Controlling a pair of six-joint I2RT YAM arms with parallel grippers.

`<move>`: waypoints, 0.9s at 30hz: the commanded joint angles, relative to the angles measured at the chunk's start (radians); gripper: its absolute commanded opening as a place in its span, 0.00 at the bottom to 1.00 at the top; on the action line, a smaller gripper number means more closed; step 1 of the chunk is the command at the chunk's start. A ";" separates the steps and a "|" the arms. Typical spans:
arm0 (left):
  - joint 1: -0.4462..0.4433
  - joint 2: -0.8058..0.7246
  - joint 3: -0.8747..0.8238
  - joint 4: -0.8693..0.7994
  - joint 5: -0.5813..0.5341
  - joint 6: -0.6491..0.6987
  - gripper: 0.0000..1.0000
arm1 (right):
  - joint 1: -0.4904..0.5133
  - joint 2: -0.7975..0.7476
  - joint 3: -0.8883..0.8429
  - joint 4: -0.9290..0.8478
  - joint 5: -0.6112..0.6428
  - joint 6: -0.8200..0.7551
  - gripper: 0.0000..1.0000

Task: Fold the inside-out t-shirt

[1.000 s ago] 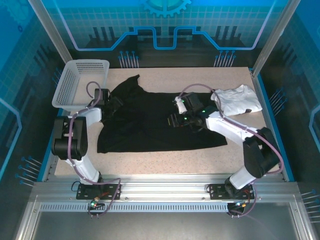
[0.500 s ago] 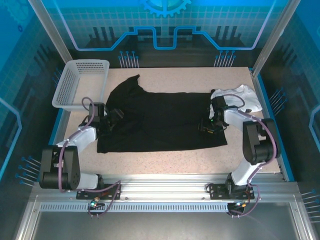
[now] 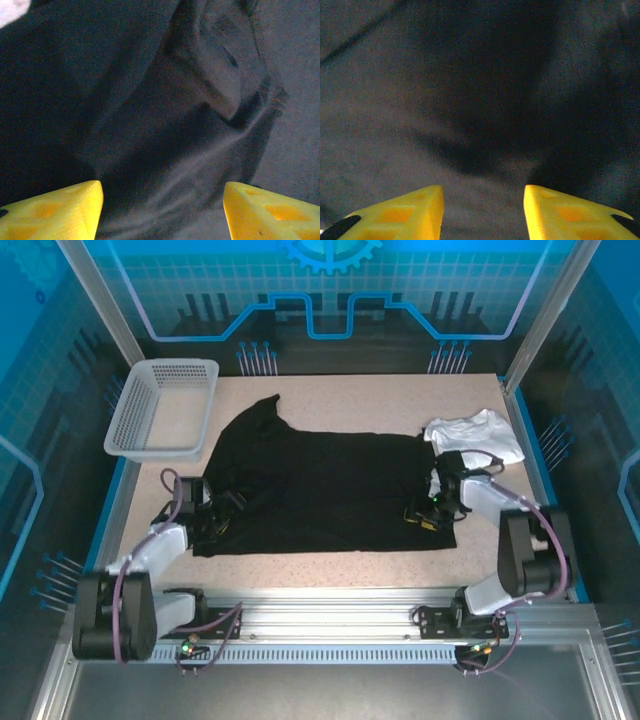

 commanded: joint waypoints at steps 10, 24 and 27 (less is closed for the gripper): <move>0.003 0.082 0.218 0.026 0.000 -0.001 0.67 | -0.017 0.321 0.508 0.135 0.214 -0.072 0.58; -0.001 0.153 0.287 0.062 0.033 0.010 0.67 | -0.024 0.814 1.072 -0.075 0.313 -0.208 0.58; -0.001 0.152 0.286 0.060 0.034 0.010 0.68 | -0.031 0.842 1.128 -0.095 0.356 -0.224 0.59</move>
